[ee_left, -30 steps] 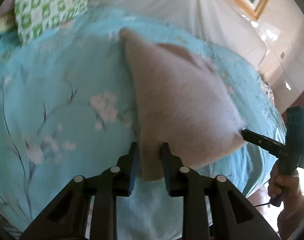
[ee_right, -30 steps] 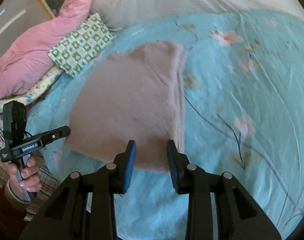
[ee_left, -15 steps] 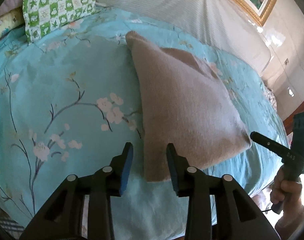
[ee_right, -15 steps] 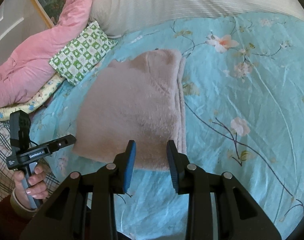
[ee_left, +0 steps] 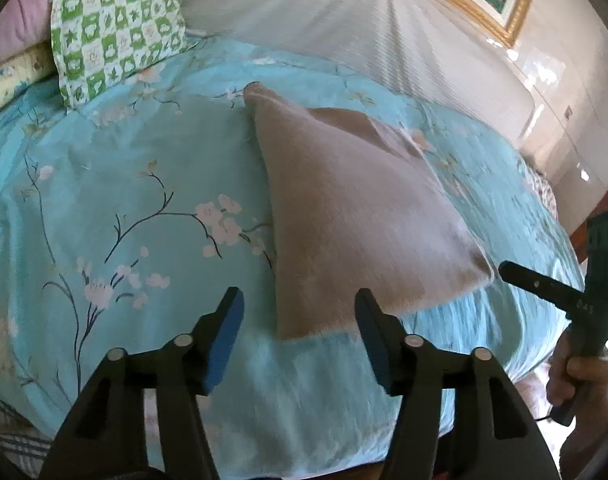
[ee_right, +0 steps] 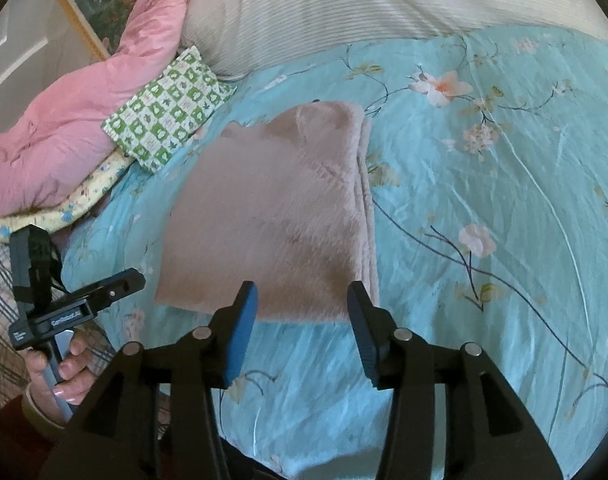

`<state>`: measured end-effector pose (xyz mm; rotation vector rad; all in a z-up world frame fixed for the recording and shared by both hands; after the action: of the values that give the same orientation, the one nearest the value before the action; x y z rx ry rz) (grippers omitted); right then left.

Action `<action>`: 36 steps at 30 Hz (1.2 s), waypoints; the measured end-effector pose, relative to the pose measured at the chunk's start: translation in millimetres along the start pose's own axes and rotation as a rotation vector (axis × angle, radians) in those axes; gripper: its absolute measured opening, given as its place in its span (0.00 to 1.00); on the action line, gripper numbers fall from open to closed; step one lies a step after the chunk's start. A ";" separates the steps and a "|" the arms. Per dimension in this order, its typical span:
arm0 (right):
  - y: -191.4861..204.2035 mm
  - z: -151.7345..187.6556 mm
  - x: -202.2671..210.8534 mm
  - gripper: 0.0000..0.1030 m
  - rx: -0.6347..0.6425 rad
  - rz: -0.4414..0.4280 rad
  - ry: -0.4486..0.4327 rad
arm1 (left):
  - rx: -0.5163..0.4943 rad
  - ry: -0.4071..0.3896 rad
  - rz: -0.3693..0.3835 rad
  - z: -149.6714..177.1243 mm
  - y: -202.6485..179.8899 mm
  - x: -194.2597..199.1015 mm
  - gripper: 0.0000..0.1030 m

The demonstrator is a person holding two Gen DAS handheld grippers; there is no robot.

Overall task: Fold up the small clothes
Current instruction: 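Open both grippers and lift them away from the folded sweater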

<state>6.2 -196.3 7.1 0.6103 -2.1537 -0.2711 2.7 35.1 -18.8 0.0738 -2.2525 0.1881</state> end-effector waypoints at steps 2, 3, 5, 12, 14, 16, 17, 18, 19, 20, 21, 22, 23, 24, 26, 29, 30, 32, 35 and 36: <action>3.8 5.1 2.0 0.49 0.019 0.012 0.005 | -0.023 -0.012 -0.005 7.1 -3.4 6.3 0.59; 5.5 9.0 3.0 0.49 0.027 0.017 0.010 | -0.034 -0.014 -0.006 10.2 -4.7 8.6 0.59; 7.4 14.6 4.2 0.51 0.029 0.023 0.014 | -0.054 -0.015 -0.010 16.2 -7.7 12.5 0.60; 14.8 37.8 4.8 0.60 0.052 0.030 0.030 | -0.076 -0.008 -0.033 32.7 -11.9 16.9 0.67; 17.9 42.9 4.6 0.64 0.067 0.032 0.036 | -0.089 -0.012 -0.054 36.9 -11.7 17.5 0.70; 22.4 48.7 4.1 0.66 0.082 0.033 0.044 | -0.105 -0.012 -0.070 42.7 -11.7 18.7 0.71; 23.7 50.5 4.3 0.67 0.087 0.032 0.048 | -0.110 -0.010 -0.074 44.3 -10.4 18.6 0.72; 25.0 52.4 4.7 0.68 0.094 0.033 0.050 | -0.113 -0.008 -0.079 46.8 -10.2 19.0 0.73; 26.3 54.0 5.7 0.69 0.099 0.036 0.048 | -0.117 -0.007 -0.081 49.0 -9.8 19.5 0.73; 27.3 55.2 6.4 0.70 0.101 0.038 0.046 | -0.119 -0.005 -0.087 50.8 -9.0 20.1 0.74; 27.5 55.7 7.2 0.71 0.101 0.037 0.044 | -0.120 -0.005 -0.092 52.1 -7.8 20.4 0.75; 27.2 56.2 8.6 0.71 0.098 0.036 0.039 | -0.119 -0.005 -0.098 53.3 -7.0 21.0 0.77; 27.9 57.2 8.9 0.72 0.095 0.037 0.036 | -0.118 -0.006 -0.102 54.0 -6.1 21.6 0.78; 27.7 57.2 9.7 0.72 0.092 0.036 0.033 | -0.116 -0.007 -0.104 54.2 -5.3 22.4 0.78; 28.3 57.0 10.1 0.74 0.089 0.037 0.031 | -0.114 -0.007 -0.112 52.5 -4.2 23.2 0.78; 31.9 52.6 11.4 0.76 0.098 0.039 0.024 | -0.107 -0.013 -0.127 45.2 -3.8 25.9 0.79; 33.1 51.0 11.9 0.77 0.103 0.040 0.022 | -0.098 -0.019 -0.135 40.6 -3.3 27.4 0.79; 36.5 44.7 14.0 0.81 0.118 0.045 0.010 | -0.080 -0.032 -0.139 31.2 -2.5 30.4 0.80; 42.0 30.3 15.6 0.84 0.127 0.039 -0.012 | -0.064 -0.059 -0.144 14.9 -1.3 35.1 0.83; 44.1 26.0 15.1 0.85 0.132 0.039 -0.017 | -0.065 -0.065 -0.146 9.7 -1.8 35.8 0.84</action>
<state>-36.7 -166.9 19.2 0.6420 -2.2099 -0.1147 -27.2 32.2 2.9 0.2119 -2.3049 0.0342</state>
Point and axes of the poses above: each gripper's, at about its wrist camera, not at the fingertips, and x roughly against the way its jaws point, y to its left, z to its underside, the point moved 1 cm from there along -x, roughly the way its jaws point, and after that the axes turned 9 degrees about -z, right-handed, at the moved point
